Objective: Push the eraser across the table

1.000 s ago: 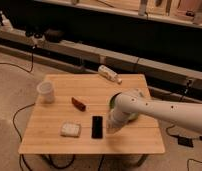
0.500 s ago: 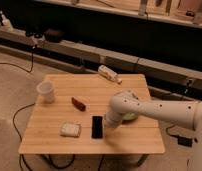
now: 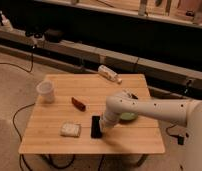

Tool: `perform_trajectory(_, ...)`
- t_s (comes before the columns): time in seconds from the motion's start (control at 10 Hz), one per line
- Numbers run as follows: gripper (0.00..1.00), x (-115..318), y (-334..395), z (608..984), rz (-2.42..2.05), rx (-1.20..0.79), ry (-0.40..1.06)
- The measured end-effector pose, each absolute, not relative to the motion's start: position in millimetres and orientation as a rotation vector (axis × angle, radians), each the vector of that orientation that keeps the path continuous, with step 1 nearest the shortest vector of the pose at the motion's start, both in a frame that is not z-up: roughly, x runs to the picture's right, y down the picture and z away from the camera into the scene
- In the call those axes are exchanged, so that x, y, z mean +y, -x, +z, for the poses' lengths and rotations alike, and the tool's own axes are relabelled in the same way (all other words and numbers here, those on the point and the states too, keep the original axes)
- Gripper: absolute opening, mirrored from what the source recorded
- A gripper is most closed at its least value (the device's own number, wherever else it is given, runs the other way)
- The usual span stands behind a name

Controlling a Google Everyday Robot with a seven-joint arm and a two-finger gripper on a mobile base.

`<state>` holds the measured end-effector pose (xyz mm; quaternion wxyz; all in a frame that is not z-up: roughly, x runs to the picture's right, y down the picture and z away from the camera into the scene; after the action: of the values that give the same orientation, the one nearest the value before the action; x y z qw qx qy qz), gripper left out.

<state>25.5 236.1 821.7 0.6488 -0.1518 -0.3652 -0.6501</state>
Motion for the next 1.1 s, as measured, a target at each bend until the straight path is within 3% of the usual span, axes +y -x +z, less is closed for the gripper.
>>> perform_trajectory(1.1, 0.27, 232, 85, 853, -1.656, -0.763, 0.372)
